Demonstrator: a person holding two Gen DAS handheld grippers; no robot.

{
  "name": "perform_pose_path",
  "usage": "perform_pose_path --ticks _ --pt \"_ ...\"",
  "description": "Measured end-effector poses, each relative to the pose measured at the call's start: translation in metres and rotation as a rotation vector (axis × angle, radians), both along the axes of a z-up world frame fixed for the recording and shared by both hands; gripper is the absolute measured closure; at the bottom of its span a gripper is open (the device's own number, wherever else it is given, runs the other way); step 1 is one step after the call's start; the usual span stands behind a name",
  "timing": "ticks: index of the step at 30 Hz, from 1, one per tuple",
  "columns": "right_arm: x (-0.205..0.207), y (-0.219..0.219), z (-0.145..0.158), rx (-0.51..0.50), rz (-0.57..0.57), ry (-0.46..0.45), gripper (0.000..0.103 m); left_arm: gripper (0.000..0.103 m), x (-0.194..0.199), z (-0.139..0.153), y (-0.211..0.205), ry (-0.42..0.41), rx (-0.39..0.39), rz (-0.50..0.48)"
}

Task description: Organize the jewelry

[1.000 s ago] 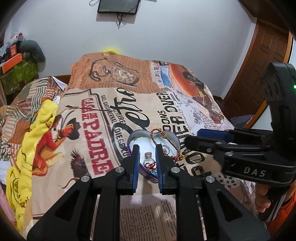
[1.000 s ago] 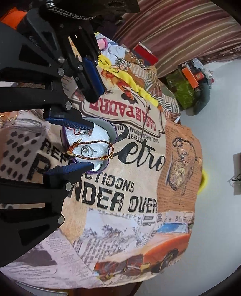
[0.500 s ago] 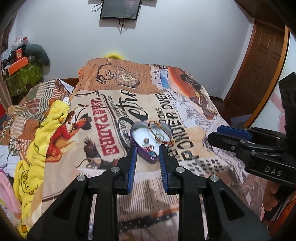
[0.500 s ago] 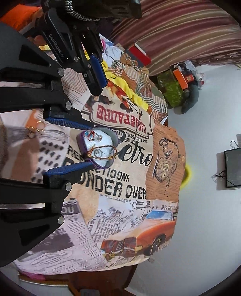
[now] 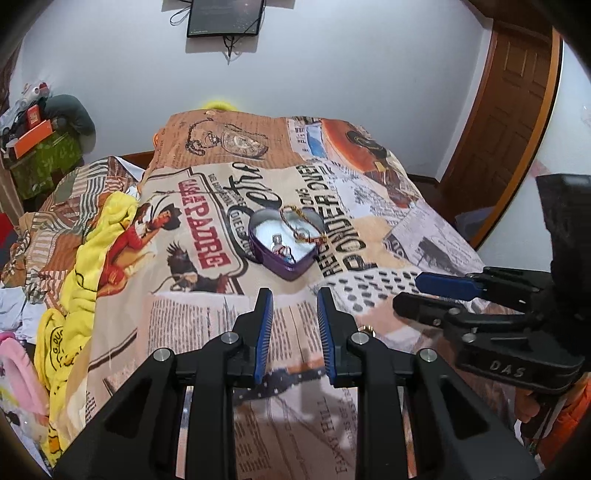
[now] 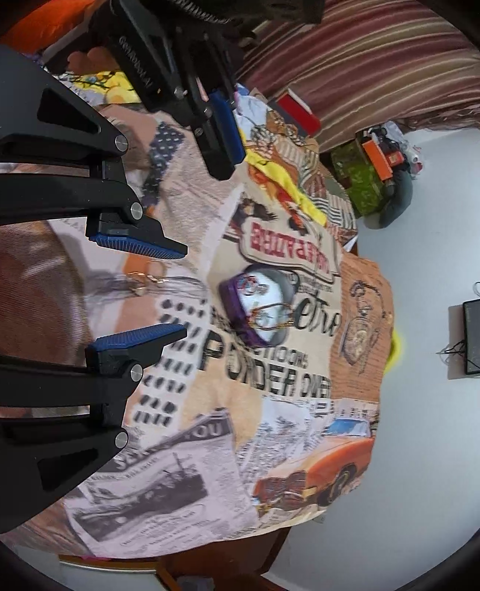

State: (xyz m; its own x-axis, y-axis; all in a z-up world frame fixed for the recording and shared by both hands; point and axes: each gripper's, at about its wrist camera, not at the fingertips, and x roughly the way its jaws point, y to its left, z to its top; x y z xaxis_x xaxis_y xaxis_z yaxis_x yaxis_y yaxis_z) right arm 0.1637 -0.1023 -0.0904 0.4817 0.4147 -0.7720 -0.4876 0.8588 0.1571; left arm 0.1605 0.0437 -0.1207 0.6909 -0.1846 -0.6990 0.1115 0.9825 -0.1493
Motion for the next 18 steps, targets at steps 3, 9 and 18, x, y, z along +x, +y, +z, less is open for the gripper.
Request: perform_pose_path --ticks 3,9,18 --pt "-0.004 0.002 -0.012 -0.016 0.004 0.025 0.07 0.08 -0.004 -0.007 -0.001 0.014 0.006 -0.001" --pt "-0.01 0.008 -0.033 -0.04 0.022 0.063 0.07 0.08 -0.006 -0.022 0.002 0.056 -0.001 0.015" --pt "-0.014 0.018 -0.048 -0.081 0.048 0.048 0.07 0.08 -0.008 -0.032 0.008 0.075 0.001 0.026"
